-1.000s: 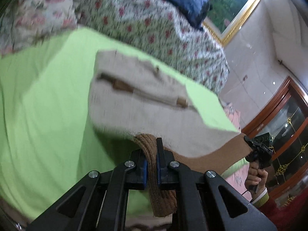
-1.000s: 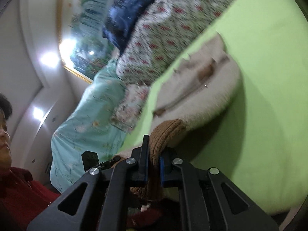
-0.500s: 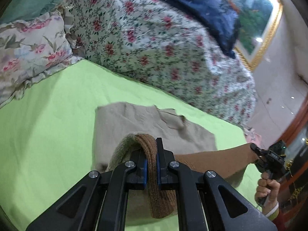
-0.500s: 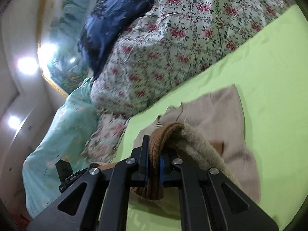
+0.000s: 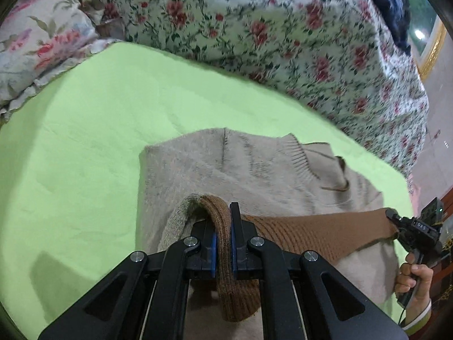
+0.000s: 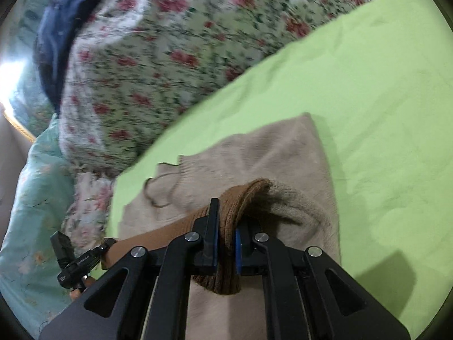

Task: Fold small clothes
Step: 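Lift the hem with both grippers and fold it toward the collar, then open both grippers and release the folded hem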

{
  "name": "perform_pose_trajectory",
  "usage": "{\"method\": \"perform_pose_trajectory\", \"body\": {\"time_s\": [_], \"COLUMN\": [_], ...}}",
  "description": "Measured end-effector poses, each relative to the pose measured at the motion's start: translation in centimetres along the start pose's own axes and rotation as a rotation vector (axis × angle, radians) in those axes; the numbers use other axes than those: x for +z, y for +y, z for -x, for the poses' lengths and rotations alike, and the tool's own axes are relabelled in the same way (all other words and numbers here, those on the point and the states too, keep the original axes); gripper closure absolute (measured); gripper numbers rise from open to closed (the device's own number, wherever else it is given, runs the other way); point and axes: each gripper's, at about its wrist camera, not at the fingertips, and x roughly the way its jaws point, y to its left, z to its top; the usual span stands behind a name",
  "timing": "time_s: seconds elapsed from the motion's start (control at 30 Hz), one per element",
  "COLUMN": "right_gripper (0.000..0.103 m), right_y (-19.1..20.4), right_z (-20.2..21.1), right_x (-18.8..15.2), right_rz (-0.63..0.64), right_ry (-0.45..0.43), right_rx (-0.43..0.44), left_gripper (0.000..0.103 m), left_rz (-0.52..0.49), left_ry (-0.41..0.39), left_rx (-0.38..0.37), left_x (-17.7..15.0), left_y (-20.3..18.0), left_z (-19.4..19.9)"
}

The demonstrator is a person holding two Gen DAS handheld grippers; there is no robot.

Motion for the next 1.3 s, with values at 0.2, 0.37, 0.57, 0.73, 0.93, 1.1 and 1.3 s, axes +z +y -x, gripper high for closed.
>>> {"method": "perform_pose_trajectory", "body": {"time_s": [0.2,0.37,0.57,0.73,0.93,1.1,1.3], "right_gripper": [0.079,0.071,0.069,0.07,0.074,0.052,0.048], "right_y": [-0.2,2.5,9.1,8.5,0.9,2.0,5.0], "right_z": [0.5,4.7,-0.7,-3.9,-2.6,2.1,4.2], "right_x": [-0.1,-2.9,-9.7,-7.5,1.0,0.3,-5.9], "right_rz": [-0.031,0.096,0.439,0.481,0.169,0.142,0.182], "right_ry": [0.002,-0.071,0.296,0.32,0.067,-0.083,-0.036], "right_rx": [-0.007,0.012,0.076,-0.011,-0.188,-0.199,-0.095], "left_gripper": [0.082,0.054,0.049,0.058,0.094,0.077,0.059], "left_rz": [-0.02,-0.073,-0.249,-0.244,-0.026,0.05,0.035], "left_ry": [0.032,0.017,0.156,0.172,0.137,0.055,0.046], "left_rx": [-0.022,-0.106,-0.17,-0.085,-0.038,-0.011,-0.076], "left_x": [-1.3,-5.0,-8.9,-5.3,1.4,1.0,-5.7], "left_y": [0.2,-2.4,-8.9,-7.1,0.8,2.3,-0.7], "left_z": [0.9,5.0,2.2,-0.7,-1.7,2.1,7.2]}}
